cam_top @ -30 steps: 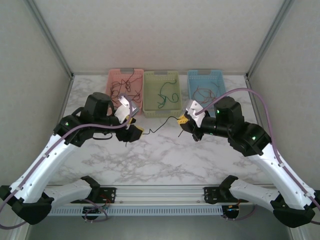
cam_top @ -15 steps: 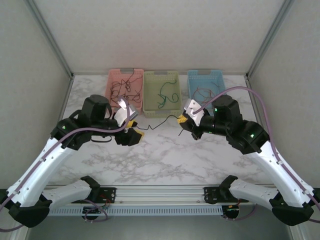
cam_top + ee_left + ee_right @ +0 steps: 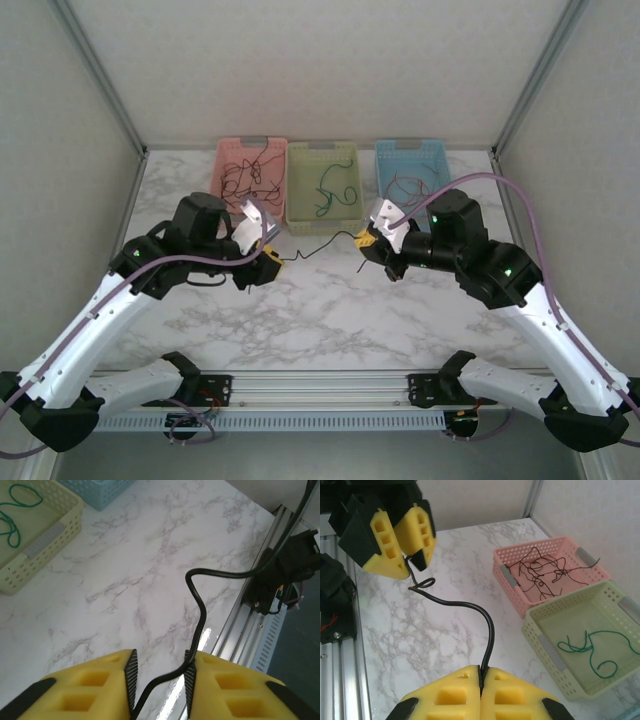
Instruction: Untangle the cables
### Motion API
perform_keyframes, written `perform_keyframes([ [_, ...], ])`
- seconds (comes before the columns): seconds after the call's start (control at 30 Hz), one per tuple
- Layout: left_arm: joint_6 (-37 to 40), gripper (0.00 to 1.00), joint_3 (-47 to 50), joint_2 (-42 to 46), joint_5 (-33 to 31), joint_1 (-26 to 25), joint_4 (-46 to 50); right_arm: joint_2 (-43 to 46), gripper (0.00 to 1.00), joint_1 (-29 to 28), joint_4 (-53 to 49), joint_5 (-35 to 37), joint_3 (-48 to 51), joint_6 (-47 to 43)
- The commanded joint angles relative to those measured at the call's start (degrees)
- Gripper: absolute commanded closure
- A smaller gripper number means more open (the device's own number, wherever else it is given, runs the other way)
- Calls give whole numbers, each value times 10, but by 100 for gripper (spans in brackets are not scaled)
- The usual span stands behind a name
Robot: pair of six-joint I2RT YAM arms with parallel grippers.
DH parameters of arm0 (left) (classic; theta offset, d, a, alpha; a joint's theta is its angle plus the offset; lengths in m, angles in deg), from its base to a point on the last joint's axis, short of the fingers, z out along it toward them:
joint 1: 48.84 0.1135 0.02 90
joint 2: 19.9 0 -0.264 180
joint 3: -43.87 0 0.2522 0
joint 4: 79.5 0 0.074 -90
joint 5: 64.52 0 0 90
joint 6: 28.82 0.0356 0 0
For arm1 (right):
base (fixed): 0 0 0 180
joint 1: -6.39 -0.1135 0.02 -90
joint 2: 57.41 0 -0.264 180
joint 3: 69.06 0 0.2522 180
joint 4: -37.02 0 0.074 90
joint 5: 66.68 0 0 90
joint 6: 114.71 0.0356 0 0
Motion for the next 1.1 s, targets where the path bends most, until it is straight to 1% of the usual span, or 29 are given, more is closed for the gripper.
perform_keyframes([
  [0.0,-1,71,10,10,-2,-5,6,4,100,1,3,4,-20,-8],
  [0.03,0,74,11,12,-3,-5,7,5,100,1,3,7,-20,-8],
  [0.1,0,86,14,18,-8,-5,2,7,100,1,2,10,-19,-8],
  [0.17,-3,100,15,22,-19,-5,-3,9,100,1,4,19,-17,-8],
  [0.3,-8,100,13,32,-46,-5,-10,11,100,1,3,42,-15,-8],
  [0.37,-14,100,12,38,-80,-5,-14,13,100,1,8,63,-11,-5],
  [0.43,-16,100,10,42,-118,-4,-10,17,100,1,22,113,-5,1],
  [0.5,-16,100,9,47,-161,-4,-5,24,100,1,44,190,7,5],
  [0.53,-17,100,9,50,-182,-4,-6,28,100,1,50,216,11,5],
  [0.6,-25,100,12,66,-246,-3,-15,33,100,22,60,266,16,9],
  [0.67,-30,100,19,89,-283,2,-30,38,100,35,66,301,18,16],
  [0.77,-38,100,29,121,-301,15,-55,44,100,56,73,337,20,32],
  [0.83,-46,100,34,137,-310,23,-67,48,100,71,74,337,23,42],
  [0.9,-50,100,33,141,-296,32,-67,53,100,79,76,325,27,49],
  [1.07,-63,100,33,145,-301,48,-64,49,100,94,62,350,20,72],
])
